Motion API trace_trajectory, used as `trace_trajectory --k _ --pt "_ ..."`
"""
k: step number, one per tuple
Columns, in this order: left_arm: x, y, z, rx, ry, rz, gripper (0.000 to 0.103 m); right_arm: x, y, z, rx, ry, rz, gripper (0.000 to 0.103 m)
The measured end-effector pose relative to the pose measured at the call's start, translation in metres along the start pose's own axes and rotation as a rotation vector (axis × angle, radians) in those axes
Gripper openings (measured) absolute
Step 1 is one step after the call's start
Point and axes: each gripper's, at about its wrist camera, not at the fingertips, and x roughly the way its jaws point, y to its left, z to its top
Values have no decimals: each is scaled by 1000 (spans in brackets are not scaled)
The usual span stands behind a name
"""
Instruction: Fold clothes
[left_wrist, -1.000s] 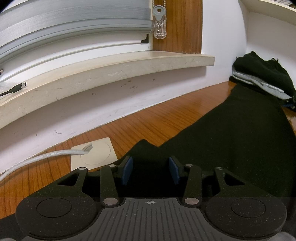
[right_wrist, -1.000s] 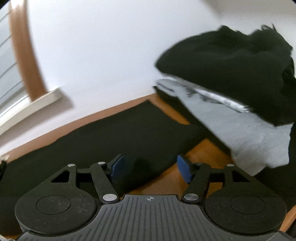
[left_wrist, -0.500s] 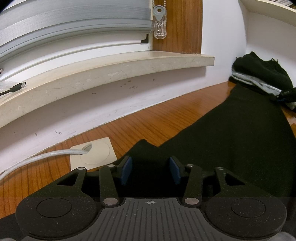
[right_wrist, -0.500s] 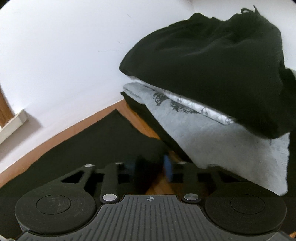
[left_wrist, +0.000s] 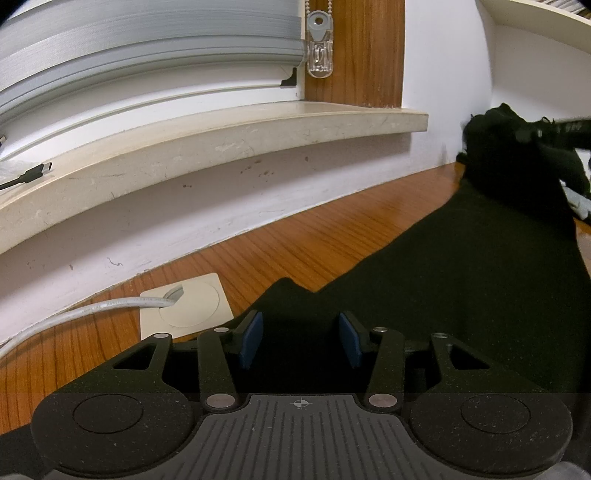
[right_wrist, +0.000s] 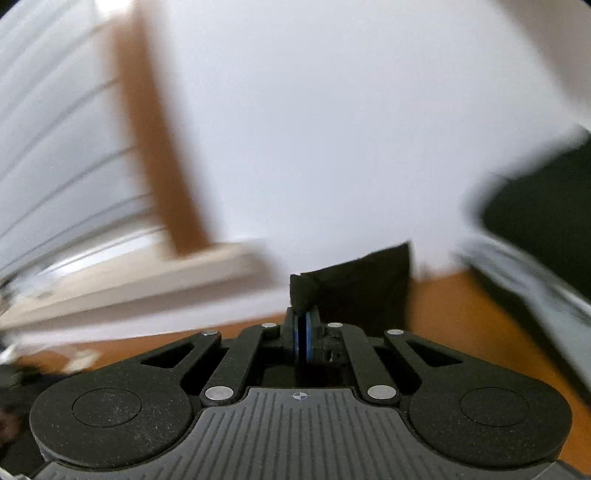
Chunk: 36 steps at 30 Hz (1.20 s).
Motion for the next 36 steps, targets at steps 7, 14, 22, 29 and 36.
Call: trace_trajectory --k 7,14,22,29,36 --pt "1 0 0 1 -1 0 50 11 140 -62 -235 144 336 5" --pt "1 1 -1 -1 -2 0 50 19 173 -120 -348 293 380 13" --pt "2 1 -1 1 -2 2 51 5 182 -137 -483 286 360 29" --pt "2 0 -1 3 -2 8 51 8 181 -134 -491 232 308 45" --pt "2 0 -2 2 -2 7 52 18 182 -138 -484 270 343 43"
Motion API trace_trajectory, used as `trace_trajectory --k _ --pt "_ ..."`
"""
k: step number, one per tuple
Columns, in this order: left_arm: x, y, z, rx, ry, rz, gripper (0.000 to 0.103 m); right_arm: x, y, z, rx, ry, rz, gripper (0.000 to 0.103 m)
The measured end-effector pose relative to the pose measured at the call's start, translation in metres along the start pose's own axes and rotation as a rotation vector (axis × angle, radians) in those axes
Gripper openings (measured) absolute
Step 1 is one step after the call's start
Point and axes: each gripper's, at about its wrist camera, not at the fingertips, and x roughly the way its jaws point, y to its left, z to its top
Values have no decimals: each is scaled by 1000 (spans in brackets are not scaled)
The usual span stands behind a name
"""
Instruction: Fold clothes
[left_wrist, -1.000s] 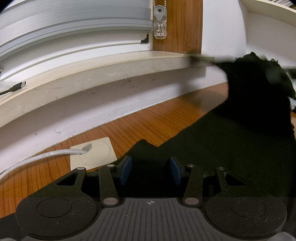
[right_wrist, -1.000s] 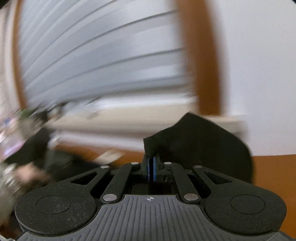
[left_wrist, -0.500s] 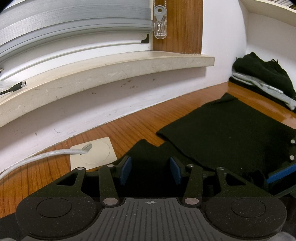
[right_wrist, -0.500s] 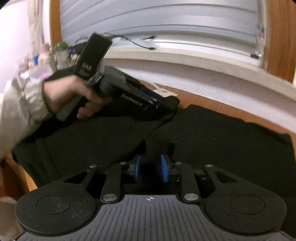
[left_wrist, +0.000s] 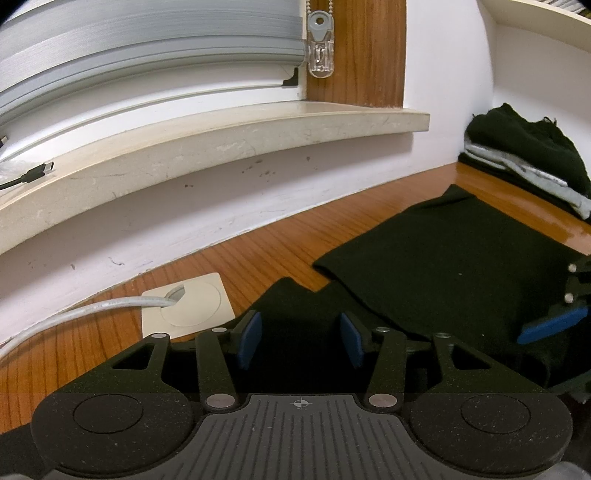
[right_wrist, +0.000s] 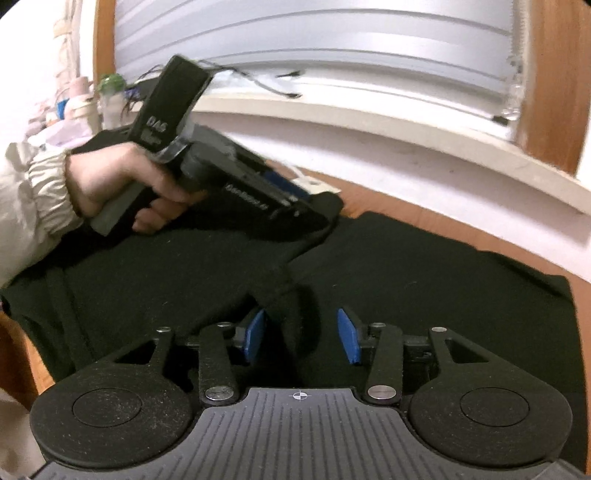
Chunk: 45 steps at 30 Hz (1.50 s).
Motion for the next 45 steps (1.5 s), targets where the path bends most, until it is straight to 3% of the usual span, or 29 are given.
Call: trace_trajectory --k 1,2,3,7,10,17,20,26,29,31,32,33,34,36,40,45 --pt "0 0 0 0 0 0 52 2 1 1 -4 2 10 38" --pt "0 0 0 1 0 0 53 4 1 2 -7 6 16 12" --pt "0 0 0 1 1 -2 54 6 2 2 -10 10 21 4" --pt "-1 7 3 -60 15 -34 63 2 -2 4 8 -19 21 4" --pt "-6 17 11 -227 44 -45 68 -8 -9 3 40 -72 5 4" --pt "-12 21 23 -575 42 -242 77 -39 -20 6 93 -207 -22 4" --pt "-9 19 20 -728 24 -289 79 -48 -23 4 101 -236 -27 4" --pt "14 12 17 -887 38 -390 81 -52 -21 -5 84 -244 -24 4" --pt "27 8 21 -897 56 -404 80 -54 -20 -8 71 -251 -22 4" --pt "33 2 25 -860 64 -381 70 -56 -20 -8 67 -263 -20 4" --pt "34 -2 28 -838 63 -359 61 -57 -21 -7 65 -270 -20 4" --pt "35 -5 31 -814 56 -339 42 -59 -21 -6 64 -276 -19 4" --pt "34 -8 36 -790 42 -321 33 -61 -22 -5 64 -285 -18 4" --pt "30 -10 44 -757 18 -335 7 -66 -25 -1 64 -306 -16 4" --pt "-5 -12 84 -675 -56 -356 3 -86 -31 23 66 -372 23 4" --pt "-100 -17 161 -503 -191 -328 3 -133 -36 91 41 -523 118 4"
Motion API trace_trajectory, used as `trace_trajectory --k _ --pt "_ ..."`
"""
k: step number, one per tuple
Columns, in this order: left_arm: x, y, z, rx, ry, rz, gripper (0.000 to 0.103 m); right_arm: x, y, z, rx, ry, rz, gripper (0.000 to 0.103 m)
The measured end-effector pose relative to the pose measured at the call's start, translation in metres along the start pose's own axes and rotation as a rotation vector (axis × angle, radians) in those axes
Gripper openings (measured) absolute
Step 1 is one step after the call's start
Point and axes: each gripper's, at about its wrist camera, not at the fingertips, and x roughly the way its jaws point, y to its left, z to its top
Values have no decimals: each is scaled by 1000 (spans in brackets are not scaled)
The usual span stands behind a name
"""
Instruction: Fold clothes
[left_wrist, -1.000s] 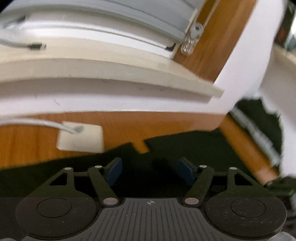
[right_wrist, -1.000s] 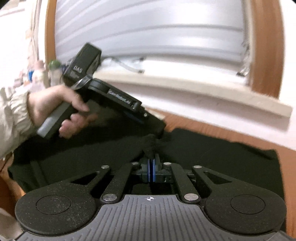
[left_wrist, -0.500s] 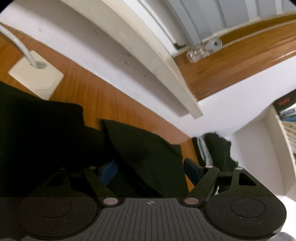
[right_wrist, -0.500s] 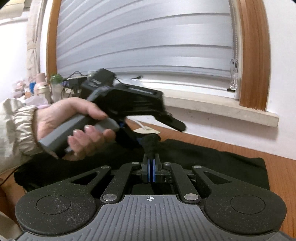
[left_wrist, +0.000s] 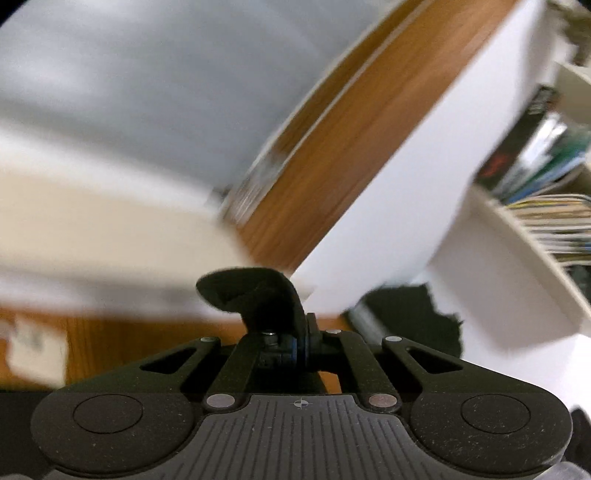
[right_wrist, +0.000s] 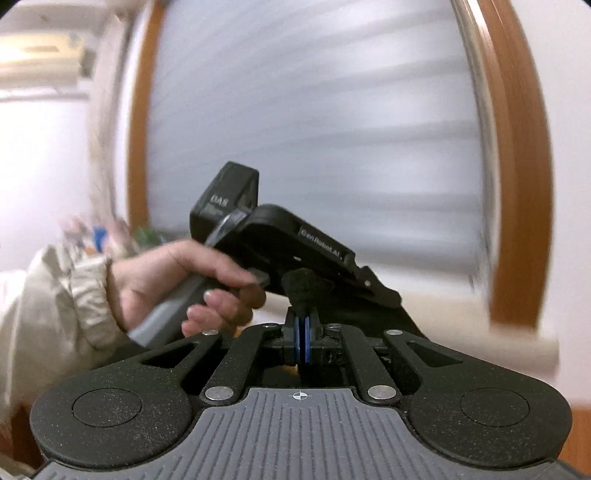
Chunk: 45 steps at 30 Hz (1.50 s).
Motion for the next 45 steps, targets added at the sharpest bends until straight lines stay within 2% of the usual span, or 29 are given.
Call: trace_trajectory --k 4,8,13,20,27,32,39,43,44,45 --pt "-75 -57 48 147 -86 54 3 13 25 73 -11 -90 108 4" --pt "-146 -87 74 234 -163 150 3 41 69 124 -52 -155 186 4" --pt "-210 -84 82 244 -225 224 3 80 115 150 -77 -189 258 4" --pt "-272 -52 77 215 -273 260 3 112 155 162 -108 -184 330 4" --pt "-298 -13 62 172 -278 299 3 139 175 156 -86 -136 366 4" --pt "-319 26 39 130 -268 328 3 164 201 141 -100 -82 391 4" --pt "-347 114 -8 35 -208 386 3 227 252 91 -80 53 451 4" --pt "-365 180 -41 -36 -160 431 4 272 288 51 -80 153 482 4" --pt "-370 197 -50 -61 -148 447 7 285 298 39 -79 186 487 5" --pt "-374 214 -60 -88 -139 473 17 299 309 26 -77 221 491 7"
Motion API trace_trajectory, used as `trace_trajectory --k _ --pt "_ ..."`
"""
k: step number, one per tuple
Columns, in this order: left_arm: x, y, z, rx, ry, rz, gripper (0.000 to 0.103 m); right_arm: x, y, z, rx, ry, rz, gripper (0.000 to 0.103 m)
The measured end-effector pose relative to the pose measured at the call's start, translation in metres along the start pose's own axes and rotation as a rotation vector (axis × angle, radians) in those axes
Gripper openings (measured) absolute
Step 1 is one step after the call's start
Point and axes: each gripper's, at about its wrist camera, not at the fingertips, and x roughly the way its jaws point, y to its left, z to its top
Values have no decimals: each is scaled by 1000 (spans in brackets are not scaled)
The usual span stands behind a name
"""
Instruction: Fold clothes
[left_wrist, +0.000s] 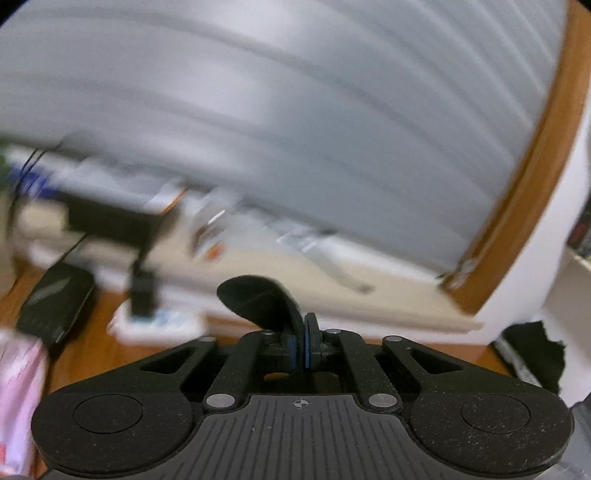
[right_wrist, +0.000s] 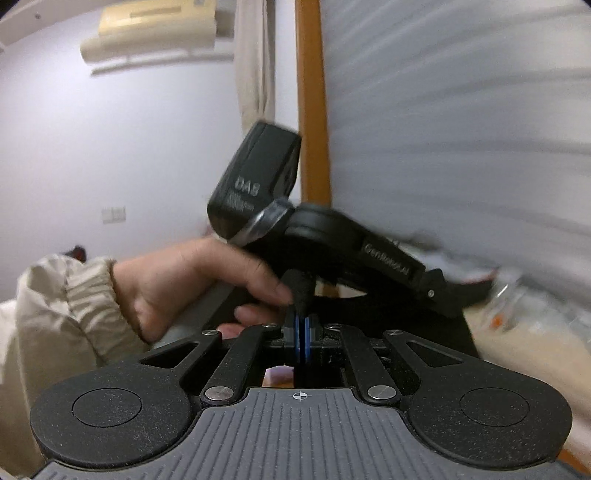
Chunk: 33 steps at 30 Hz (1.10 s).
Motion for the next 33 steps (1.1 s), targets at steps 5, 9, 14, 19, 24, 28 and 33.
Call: trace_trajectory --k 5,9,14,19,24,28,33 --pt "5 89 -28 -131 51 167 32 50 -1 -38 44 143 46 41" --pt "-10 119 -35 -174 38 243 36 35 -21 -33 37 157 22 55" --pt "-18 94 -24 -107 -4 260 58 -9 -58 -19 26 157 -67 56" --pt "1 39 -8 -19 1 224 66 -94 -96 -14 2 142 -176 56" --pt "46 -13 2 60 33 172 69 -184 -132 -22 -1 165 -336 56" --pt "93 -54 -1 103 66 108 70 -239 -159 -39 36 186 -428 56" --pt "160 -105 -18 171 140 23 70 -261 -177 -90 104 235 -464 56"
